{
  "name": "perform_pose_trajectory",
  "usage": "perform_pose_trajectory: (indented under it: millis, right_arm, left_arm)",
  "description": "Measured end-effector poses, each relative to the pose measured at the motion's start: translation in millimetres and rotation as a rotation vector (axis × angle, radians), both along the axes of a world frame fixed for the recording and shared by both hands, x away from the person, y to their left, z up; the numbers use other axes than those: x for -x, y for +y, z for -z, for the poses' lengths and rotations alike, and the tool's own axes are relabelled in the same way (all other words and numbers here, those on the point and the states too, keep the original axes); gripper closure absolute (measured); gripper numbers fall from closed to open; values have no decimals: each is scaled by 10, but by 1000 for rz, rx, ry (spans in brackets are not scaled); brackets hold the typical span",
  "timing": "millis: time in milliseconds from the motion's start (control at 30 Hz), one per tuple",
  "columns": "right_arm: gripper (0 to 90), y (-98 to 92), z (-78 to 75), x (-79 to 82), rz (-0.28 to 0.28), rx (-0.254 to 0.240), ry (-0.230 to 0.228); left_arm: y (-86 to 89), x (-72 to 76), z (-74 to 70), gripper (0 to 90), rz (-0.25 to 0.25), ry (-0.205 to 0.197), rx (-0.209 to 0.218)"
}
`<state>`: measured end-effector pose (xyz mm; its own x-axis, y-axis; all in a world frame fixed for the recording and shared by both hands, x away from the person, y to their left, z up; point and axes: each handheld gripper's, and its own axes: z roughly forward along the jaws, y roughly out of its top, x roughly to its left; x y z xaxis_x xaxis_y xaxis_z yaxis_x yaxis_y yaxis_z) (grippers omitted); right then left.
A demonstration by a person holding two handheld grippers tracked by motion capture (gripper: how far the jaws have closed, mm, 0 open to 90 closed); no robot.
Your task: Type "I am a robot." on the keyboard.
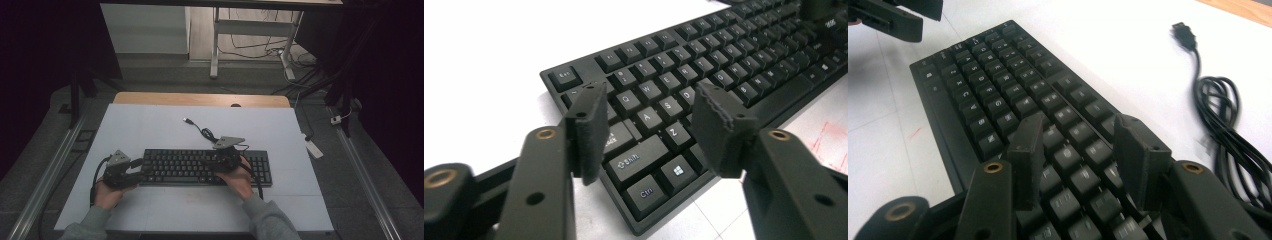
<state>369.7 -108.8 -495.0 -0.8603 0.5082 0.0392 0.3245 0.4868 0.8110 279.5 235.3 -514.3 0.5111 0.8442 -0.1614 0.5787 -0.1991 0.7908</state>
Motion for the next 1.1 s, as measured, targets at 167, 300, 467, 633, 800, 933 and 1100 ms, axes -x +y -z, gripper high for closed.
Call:
perform_pose_trajectory:
  millis: [167,300,467,633,800,933,1100]
  right_arm:
    - [540,-191,-23,57,26,-7,-4]
    - [539,-366,-34,112,49,-7,-10]
    - [538,-603,-42,204,79,-15,-22]
    - [537,-767,-34,269,101,-18,-34]
    - [536,-829,-21,267,109,-26,-32]
    - [535,-818,-16,260,104,-16,-37]
    - [535,-803,-1,256,99,-18,-32]
  left_arm:
    - [-1,-8,0,412,7,9,3]
    - [-1,-12,4,391,12,16,2]
    - [10,-9,1,377,8,15,3]
    - [16,-11,0,372,5,15,3]
    - [11,-9,-3,371,4,13,0]
    - [19,-4,-7,370,4,12,0]
    - [19,-2,-22,371,10,9,1]
